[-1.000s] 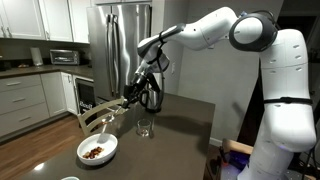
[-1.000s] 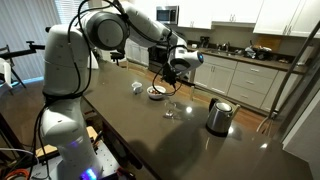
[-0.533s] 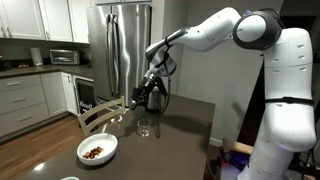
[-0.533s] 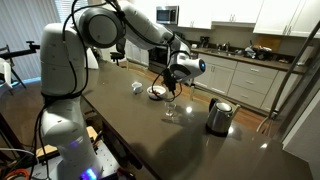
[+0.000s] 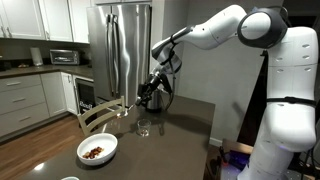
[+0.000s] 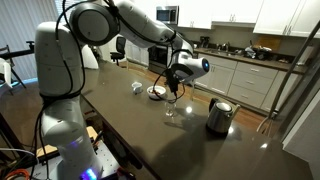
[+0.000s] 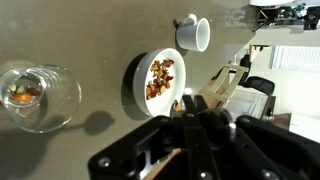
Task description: Use the spoon to scoop some of the contents from the white bowl into the glass cup on the right
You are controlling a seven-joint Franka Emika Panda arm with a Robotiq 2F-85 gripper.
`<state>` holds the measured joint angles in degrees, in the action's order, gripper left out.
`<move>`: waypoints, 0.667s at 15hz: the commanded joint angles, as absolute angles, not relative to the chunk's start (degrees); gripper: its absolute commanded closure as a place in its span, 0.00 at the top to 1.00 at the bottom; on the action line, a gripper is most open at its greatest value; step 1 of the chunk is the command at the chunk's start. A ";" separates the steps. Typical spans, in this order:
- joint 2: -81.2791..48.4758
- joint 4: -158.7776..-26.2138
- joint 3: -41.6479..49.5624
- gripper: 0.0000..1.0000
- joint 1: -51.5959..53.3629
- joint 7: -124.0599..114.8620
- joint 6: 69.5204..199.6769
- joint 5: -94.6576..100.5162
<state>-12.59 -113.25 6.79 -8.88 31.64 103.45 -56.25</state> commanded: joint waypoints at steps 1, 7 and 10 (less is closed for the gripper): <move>-10.48 -115.16 7.32 0.06 -10.07 32.63 102.11 -56.35; -9.53 -117.40 9.37 0.06 -10.81 32.86 102.41 -56.12; -8.90 -118.85 10.40 0.06 -11.51 32.62 102.56 -55.77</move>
